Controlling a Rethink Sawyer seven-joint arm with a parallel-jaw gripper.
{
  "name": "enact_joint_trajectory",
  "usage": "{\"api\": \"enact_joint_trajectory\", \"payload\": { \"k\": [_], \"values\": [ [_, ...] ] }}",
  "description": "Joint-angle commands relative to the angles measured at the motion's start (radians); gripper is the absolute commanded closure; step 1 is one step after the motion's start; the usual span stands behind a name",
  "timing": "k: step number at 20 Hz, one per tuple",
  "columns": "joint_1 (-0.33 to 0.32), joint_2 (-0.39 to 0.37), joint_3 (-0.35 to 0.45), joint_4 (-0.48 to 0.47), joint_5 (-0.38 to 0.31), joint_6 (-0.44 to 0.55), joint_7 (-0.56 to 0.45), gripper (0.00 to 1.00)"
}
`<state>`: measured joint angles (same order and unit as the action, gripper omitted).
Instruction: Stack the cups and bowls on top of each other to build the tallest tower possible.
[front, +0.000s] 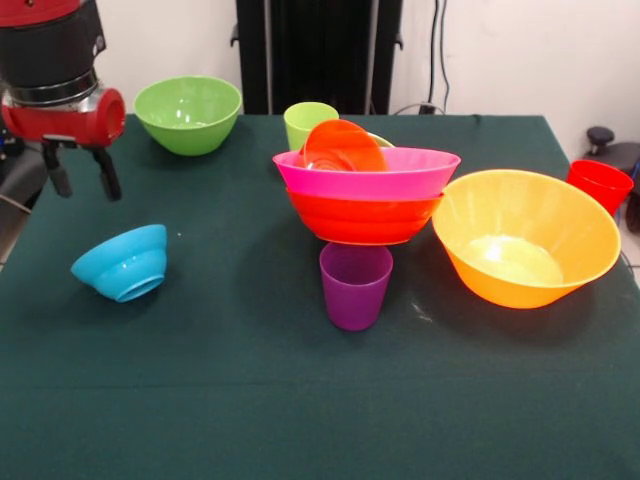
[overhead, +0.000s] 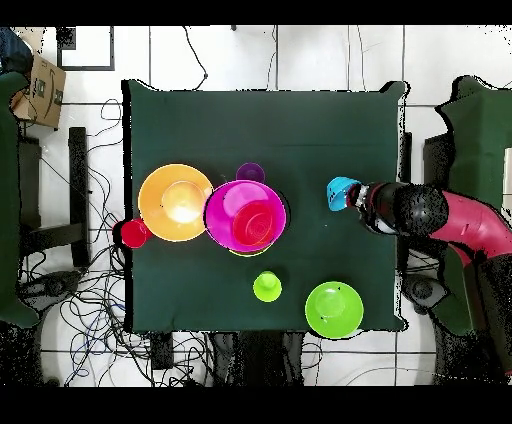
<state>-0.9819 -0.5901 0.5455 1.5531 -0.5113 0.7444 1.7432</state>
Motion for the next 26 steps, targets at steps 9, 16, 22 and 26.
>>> {"api": "enact_joint_trajectory", "payload": {
  "k": [9,16,22,26],
  "values": [
    [0.044,0.061,0.067,0.11,-0.006,-0.068,-0.06,0.0],
    [0.057,0.109,0.017,0.115,-0.074,-0.176,-0.031,0.0],
    [0.054,0.162,-0.012,0.1,-0.118,-0.268,-0.015,0.0],
    [0.055,0.155,-0.012,0.099,-0.104,-0.265,-0.014,0.0]
  ]
}}
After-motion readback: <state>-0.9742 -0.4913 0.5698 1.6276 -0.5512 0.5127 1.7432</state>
